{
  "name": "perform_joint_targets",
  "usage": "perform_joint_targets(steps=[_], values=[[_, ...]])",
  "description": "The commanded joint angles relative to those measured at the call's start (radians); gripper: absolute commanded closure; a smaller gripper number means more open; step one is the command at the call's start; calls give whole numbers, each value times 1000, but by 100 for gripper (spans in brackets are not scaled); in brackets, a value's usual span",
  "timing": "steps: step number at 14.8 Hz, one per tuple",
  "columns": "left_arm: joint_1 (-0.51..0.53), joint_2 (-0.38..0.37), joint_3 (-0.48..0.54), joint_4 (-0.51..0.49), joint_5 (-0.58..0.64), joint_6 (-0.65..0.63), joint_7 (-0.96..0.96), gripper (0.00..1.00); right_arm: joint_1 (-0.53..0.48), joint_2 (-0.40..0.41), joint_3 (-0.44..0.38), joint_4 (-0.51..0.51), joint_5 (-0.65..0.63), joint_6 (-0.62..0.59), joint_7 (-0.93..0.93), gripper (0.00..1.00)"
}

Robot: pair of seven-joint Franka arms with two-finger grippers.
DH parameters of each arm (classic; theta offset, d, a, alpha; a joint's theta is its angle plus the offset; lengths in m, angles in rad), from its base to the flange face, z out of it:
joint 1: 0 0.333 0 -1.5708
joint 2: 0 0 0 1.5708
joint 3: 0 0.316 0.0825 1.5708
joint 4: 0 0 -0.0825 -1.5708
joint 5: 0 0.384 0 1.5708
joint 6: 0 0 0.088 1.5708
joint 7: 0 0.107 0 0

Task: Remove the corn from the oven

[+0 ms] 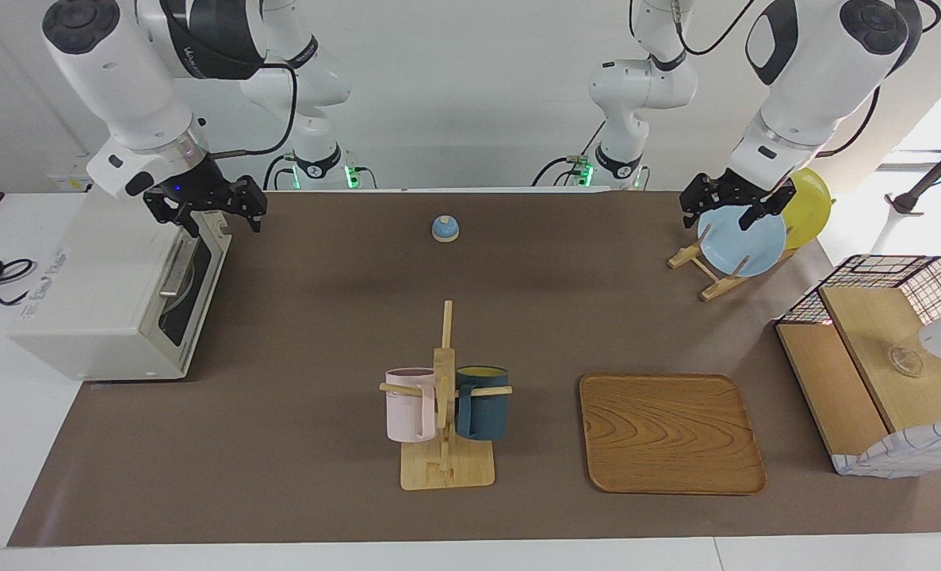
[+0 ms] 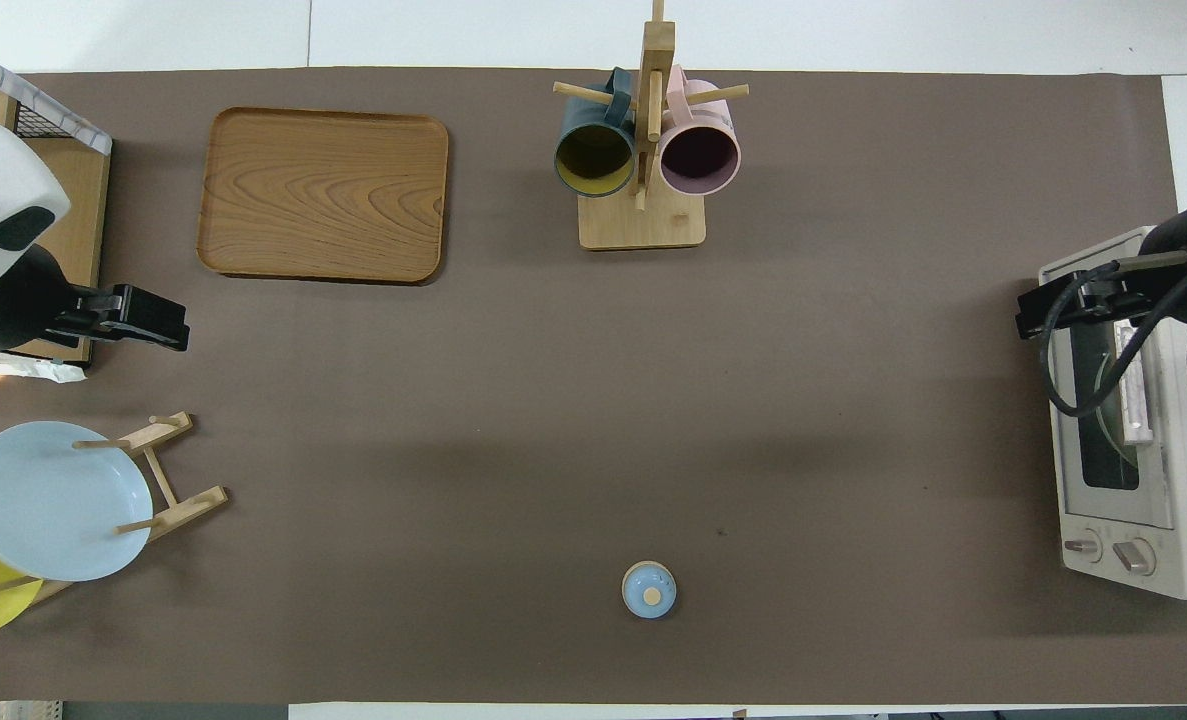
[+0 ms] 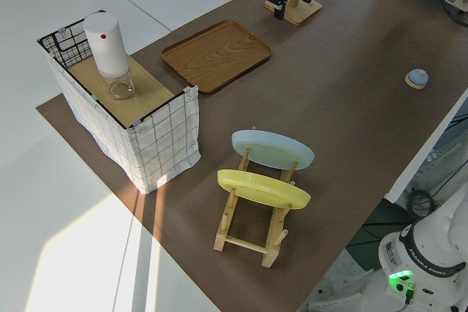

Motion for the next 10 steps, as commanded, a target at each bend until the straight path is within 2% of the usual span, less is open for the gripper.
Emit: perform_joint_targets(steps=[1,6,9,10], values=[[9,-9,-9,2,15,-10,0,0,-9,10,3,17,16,5,15,0],[9,-9,-9,2,16,-10,-2,0,3,4,3,11,10,8,18,0],[9,-9,-9,2,16,-10,-2,0,-6,-20,4,-56,10,92,-5,0],[11,-11,-9,2,16,-12,-2,0,-7,-25,3,-75,10,121,-22,6]])
